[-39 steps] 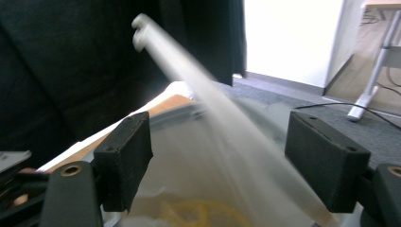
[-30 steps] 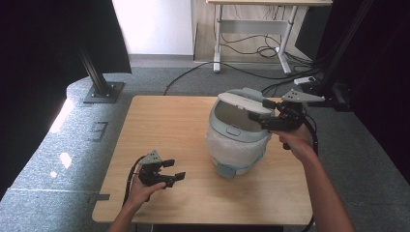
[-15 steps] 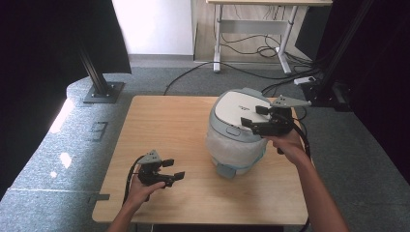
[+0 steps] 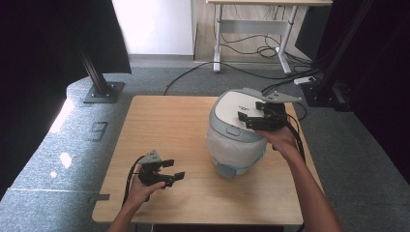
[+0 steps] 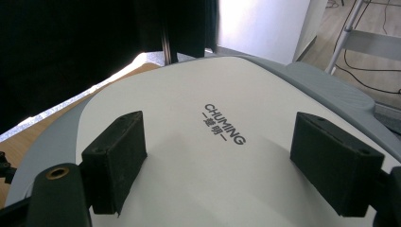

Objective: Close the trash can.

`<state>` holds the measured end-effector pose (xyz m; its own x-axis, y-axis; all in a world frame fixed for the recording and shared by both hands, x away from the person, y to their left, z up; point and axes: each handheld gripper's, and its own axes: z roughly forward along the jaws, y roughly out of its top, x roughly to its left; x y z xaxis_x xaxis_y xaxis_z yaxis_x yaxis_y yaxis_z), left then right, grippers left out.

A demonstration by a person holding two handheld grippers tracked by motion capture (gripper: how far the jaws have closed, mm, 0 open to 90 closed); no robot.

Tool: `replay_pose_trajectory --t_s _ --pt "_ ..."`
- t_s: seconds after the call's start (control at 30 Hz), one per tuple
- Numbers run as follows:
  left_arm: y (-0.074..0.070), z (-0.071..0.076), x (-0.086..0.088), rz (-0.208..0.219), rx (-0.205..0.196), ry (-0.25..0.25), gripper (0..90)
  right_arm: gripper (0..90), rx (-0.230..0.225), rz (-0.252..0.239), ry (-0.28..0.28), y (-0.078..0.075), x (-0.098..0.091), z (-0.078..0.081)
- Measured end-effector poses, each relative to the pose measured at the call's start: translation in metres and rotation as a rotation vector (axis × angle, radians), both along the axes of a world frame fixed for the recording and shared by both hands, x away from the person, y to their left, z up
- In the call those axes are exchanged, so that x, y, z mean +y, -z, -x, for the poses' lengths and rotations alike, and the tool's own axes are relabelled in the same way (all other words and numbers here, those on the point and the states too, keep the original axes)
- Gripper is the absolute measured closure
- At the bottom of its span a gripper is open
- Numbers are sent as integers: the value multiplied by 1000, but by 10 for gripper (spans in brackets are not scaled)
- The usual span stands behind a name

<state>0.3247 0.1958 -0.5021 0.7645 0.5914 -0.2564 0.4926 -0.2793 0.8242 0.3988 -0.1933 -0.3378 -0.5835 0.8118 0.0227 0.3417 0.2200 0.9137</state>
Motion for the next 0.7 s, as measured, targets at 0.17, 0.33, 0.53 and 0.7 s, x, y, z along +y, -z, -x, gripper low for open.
replay_pose_trajectory --t_s 0.17,0.33,0.53,0.7 --pt "-1 1 1 2 -5 0 229 191 6 11 18 -1 2 2" --pt "-1 1 2 16 1 -1 229 193 15 21 30 -2 3 3" --pt "0 1 1 12 5 -2 229 194 2 49 52 -4 7 5" --pt "0 1 1 11 3 -2 229 198 0 56 60 -4 8 7"
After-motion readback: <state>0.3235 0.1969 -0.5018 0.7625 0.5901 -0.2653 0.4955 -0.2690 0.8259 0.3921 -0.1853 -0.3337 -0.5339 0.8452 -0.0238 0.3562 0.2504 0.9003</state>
